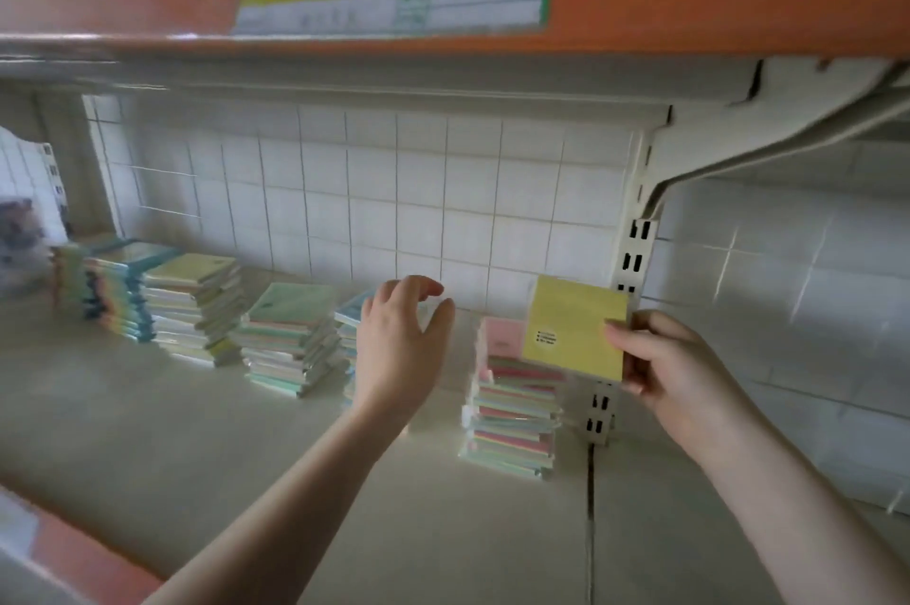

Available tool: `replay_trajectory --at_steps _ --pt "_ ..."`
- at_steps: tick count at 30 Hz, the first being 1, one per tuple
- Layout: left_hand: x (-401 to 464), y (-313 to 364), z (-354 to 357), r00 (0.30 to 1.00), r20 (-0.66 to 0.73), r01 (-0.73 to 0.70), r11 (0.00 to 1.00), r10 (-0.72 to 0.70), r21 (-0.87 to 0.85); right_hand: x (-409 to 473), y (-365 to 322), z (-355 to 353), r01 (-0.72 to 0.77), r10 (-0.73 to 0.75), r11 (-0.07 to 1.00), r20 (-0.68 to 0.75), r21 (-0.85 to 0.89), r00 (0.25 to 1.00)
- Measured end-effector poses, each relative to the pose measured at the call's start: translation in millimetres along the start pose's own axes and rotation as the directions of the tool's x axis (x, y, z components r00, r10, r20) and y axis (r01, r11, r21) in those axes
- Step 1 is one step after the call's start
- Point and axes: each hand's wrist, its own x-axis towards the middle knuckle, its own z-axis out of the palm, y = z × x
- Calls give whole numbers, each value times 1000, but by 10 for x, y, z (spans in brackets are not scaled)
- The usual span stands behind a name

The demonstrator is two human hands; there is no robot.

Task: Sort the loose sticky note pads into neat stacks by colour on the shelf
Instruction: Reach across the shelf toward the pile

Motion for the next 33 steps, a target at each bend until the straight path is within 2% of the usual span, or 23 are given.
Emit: replay_trajectory --at_steps 5,9,16,23,26,29,33 --pt "133 -652 -715 982 -167 -36 957 88 288 195 -76 712 9 -9 1000 100 -2 995" --pt "166 -1278 -1264 972 -231 59 916 37 396 344 -19 1441 -9 5 1000 162 27 987" --pt "241 -2299 -1936 970 -229 191 839 -82 509 545 64 2847 -103 81 991 238 81 968" --pt "428 -2994 -2311 951 -103 301 793 -292 530 781 238 4059 -192 177 981 255 34 951" --pt "470 -3199 -2381 908 -70 402 813 -413 422 908 324 4449 -215 212 977 222 -13 952" --pt "453 -3220 -2351 934 -19 333 849 -357 410 1010 405 4658 -221 231 972 183 -76 956" --pt "445 -3248 -2370 936 -10 331 866 -353 376 1118 539 4788 -159 191 965 147 -207 971"
